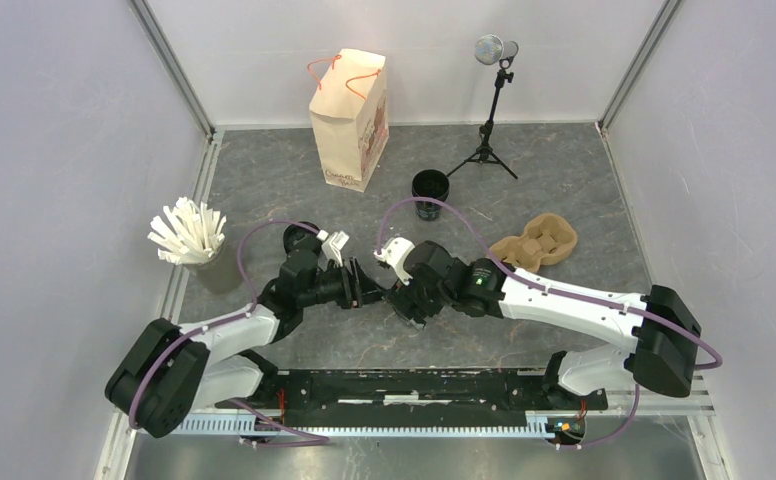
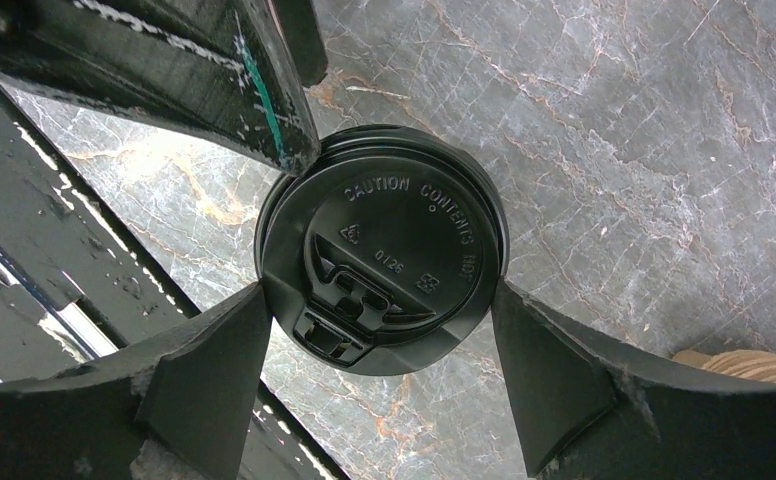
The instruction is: Pack the takeout coffee
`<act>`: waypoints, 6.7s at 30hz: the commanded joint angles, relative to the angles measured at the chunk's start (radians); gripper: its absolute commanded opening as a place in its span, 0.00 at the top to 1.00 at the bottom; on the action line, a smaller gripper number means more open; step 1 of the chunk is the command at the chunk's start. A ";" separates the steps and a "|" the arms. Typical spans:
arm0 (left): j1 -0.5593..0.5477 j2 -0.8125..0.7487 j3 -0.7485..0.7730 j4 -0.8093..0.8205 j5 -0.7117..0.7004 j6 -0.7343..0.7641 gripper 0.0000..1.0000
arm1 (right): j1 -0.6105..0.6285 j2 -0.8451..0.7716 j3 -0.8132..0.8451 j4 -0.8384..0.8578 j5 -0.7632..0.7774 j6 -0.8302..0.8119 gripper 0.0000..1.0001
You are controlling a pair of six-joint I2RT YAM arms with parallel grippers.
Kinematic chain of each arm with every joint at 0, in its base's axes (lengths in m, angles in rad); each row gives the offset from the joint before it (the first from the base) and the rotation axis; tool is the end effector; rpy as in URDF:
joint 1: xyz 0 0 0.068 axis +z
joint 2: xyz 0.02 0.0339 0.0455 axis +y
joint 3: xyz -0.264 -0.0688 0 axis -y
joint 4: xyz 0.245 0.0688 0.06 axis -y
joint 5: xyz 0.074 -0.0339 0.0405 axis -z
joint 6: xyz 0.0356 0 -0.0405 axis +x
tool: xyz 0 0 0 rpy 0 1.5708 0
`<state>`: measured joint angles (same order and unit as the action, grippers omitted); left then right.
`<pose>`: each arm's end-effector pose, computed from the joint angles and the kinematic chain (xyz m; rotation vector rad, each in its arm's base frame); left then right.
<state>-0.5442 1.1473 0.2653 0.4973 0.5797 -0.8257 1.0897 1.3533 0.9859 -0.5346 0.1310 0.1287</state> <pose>0.1694 -0.1253 0.1642 0.1261 2.1865 -1.4115 0.1342 0.2470 0.2535 -1.1038 2.2407 0.3621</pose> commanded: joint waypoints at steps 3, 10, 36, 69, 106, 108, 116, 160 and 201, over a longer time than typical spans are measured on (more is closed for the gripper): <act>-0.027 0.040 0.052 0.069 0.023 0.000 0.35 | -0.008 0.007 0.038 0.022 -0.014 -0.011 0.16; -0.036 0.043 0.058 0.067 0.017 0.023 0.27 | -0.012 0.011 0.040 0.022 -0.013 -0.018 0.16; -0.041 0.107 0.153 -0.102 -0.029 0.162 0.29 | -0.017 -0.029 0.057 0.026 0.003 0.000 0.07; -0.043 0.139 0.309 -0.289 -0.055 0.274 0.28 | -0.266 -0.138 -0.121 0.234 -0.258 -0.040 0.36; -0.046 0.192 0.243 -0.264 -0.080 0.233 0.39 | -0.341 -0.118 -0.351 0.449 -0.372 0.018 0.56; -0.050 0.170 0.235 -0.264 -0.083 0.226 0.38 | -0.341 -0.125 -0.360 0.452 -0.372 0.021 0.56; -0.078 0.100 0.225 -0.264 -0.058 0.192 0.26 | -0.341 -0.169 -0.348 0.448 -0.376 0.032 0.56; -0.210 0.247 0.306 -0.411 -0.270 0.246 0.36 | -0.350 -0.330 -0.374 0.429 -0.375 0.128 0.27; -0.218 0.263 0.311 -0.412 -0.264 0.251 0.38 | -0.316 -0.252 -0.612 0.710 -0.625 0.238 0.89</act>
<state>-0.7551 1.3663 0.5907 0.1993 0.3943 -0.6155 0.7750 1.0855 0.4335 0.2222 -0.5533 0.4007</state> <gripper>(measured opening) 0.632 0.109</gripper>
